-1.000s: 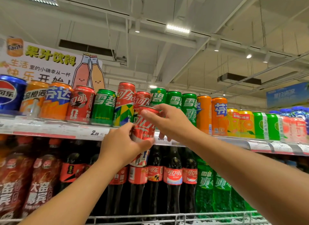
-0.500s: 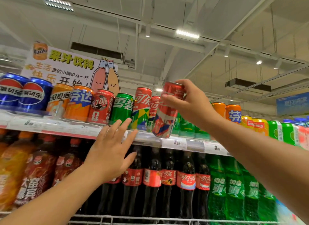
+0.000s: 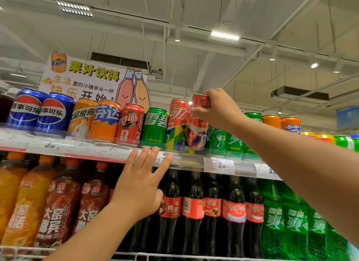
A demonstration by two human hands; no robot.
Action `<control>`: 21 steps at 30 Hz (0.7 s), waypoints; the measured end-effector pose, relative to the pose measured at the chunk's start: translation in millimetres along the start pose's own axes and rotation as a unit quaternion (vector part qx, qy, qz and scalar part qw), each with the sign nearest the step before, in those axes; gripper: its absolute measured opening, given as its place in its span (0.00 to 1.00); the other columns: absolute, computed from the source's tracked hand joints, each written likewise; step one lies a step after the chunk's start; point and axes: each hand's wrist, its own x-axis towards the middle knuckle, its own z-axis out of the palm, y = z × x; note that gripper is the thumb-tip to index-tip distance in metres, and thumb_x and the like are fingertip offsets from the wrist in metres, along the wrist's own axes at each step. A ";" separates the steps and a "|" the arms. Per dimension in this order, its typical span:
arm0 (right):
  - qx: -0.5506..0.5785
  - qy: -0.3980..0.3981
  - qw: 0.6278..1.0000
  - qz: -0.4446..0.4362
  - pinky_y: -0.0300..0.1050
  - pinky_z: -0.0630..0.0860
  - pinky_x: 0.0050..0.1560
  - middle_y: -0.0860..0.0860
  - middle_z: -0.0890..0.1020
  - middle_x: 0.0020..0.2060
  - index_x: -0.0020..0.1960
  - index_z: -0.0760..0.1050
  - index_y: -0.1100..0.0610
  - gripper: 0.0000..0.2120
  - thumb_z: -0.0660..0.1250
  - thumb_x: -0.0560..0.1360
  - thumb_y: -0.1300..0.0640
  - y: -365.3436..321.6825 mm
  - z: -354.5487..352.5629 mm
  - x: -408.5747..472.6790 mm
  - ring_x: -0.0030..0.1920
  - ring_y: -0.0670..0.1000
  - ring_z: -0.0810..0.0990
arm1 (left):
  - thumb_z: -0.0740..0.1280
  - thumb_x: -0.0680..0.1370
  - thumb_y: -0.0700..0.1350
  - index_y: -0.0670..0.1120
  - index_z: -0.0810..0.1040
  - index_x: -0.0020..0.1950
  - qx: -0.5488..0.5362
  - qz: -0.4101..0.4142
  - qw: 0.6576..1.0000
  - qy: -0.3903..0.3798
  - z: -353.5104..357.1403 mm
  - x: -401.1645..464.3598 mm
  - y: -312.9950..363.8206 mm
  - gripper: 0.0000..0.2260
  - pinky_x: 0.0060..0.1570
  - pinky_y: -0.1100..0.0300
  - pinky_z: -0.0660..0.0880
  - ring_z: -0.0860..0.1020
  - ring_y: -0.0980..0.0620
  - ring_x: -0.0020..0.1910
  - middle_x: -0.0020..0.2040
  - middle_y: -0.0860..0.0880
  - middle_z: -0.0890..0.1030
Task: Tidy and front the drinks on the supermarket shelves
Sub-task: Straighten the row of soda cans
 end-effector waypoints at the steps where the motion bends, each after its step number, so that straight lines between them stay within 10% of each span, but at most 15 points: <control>1: -0.014 -0.008 1.000 0.002 0.40 0.68 0.35 0.48 0.72 0.46 0.50 0.72 0.52 0.18 0.71 0.72 0.39 1.4 3.2 0.6 0.39 0.45 0.72 | 0.77 0.56 0.49 0.45 0.73 0.71 0.000 -0.001 1.000 -0.001 0.2 0.1 0.3 0.42 0.61 0.33 0.70 0.72 0.33 0.66 0.66 0.35 0.75; 14: -0.067 -0.066 0.994 0.063 0.47 0.76 0.39 0.48 0.78 0.45 0.59 0.72 0.53 0.23 0.71 0.73 0.40 -0.8 15.5 11.8 0.43 0.51 0.78 | 0.76 0.56 0.49 0.44 0.71 0.72 0.007 -0.011 1.000 0.008 7.4 0.3 3.2 0.43 0.61 0.33 0.69 0.71 0.32 0.67 0.66 0.34 0.73; 21: -0.144 -0.084 0.983 0.075 0.51 0.77 0.47 0.54 0.77 0.61 0.66 0.68 0.55 0.27 0.66 0.76 0.39 -8.5 24.9 12.6 0.53 0.56 0.78 | 0.73 0.61 0.50 0.47 0.65 0.75 0.015 -0.004 1.000 0.009 10.1 0.2 1.4 0.43 0.67 0.35 0.64 0.66 0.34 0.71 0.70 0.35 0.69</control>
